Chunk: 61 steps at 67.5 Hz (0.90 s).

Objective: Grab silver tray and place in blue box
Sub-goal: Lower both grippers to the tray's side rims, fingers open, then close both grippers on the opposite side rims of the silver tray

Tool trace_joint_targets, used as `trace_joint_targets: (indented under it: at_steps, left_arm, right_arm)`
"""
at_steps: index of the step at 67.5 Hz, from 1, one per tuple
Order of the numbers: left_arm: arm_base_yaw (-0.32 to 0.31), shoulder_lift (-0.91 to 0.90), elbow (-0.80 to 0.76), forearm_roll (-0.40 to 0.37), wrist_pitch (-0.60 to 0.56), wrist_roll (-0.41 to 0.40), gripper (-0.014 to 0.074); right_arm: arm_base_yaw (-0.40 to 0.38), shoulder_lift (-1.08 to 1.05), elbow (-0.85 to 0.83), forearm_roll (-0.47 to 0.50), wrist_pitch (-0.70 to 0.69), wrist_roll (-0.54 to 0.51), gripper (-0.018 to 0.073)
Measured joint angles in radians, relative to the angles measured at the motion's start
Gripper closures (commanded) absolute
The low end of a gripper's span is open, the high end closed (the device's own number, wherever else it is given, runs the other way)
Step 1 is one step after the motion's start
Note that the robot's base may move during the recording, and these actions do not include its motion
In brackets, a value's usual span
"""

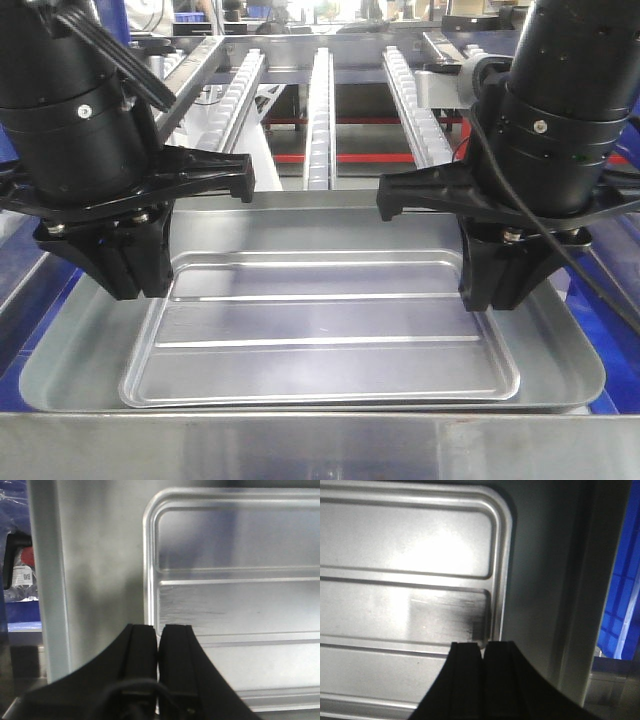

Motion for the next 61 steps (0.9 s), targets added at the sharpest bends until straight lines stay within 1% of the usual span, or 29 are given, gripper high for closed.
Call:
trace_joint_targets:
  at_steps: [23, 26, 29, 33, 34, 37, 38, 40, 44, 48, 61]
  left_arm:
    - [0.000, 0.035, 0.000, 0.000, -0.005, 0.000, 0.0602]
    - [0.000, 0.041, 0.000, -0.005, -0.007, 0.000, 0.0602]
    - [0.000, 0.045, 0.000, -0.011, -0.012, 0.000, 0.0601]
    - [0.000, 0.051, 0.000, -0.015, -0.011, 0.000, 0.0556]
    - [0.000, 0.051, 0.000, -0.015, -0.011, 0.000, 0.0547]
    - [0.000, 0.051, 0.000, -0.015, -0.011, 0.000, 0.0469]
    - [0.000, 0.051, 0.000, -0.015, -0.011, 0.000, 0.0456]
    - [0.000, 0.051, 0.000, -0.015, -0.011, 0.000, 0.0398]
    - [0.000, 0.051, 0.000, -0.016, -0.012, 0.000, 0.0338]
    - [0.000, 0.051, 0.000, -0.017, -0.012, 0.000, 0.0325]
    - [0.000, 0.053, 0.000, 0.000, -0.018, 0.000, 0.0350]
  right_arm:
    - [0.000, 0.000, 0.000, 0.002, -0.013, 0.000, 0.0498]
    - [0.000, 0.000, 0.000, 0.002, -0.018, 0.000, 0.0476]
    - [0.000, 0.000, 0.000, 0.002, -0.021, 0.000, 0.0432]
    - [0.000, 0.000, 0.000, 0.004, -0.023, 0.000, 0.0342]
    - [0.000, 0.000, 0.000, 0.004, -0.023, 0.000, 0.0331]
    - [0.000, 0.000, 0.000, 0.004, -0.023, 0.000, 0.0275]
    - [0.000, 0.000, 0.000, 0.004, -0.023, 0.000, 0.0253]
    - [0.000, 0.000, 0.000, 0.004, -0.023, 0.000, 0.0237]
    - [0.000, 0.000, 0.000, 0.004, -0.026, 0.000, 0.0219]
    - [0.000, 0.000, 0.000, 0.004, -0.031, 0.000, 0.0220]
    - [-0.024, 0.000, 0.000, 0.006, -0.042, 0.000, 0.0220]
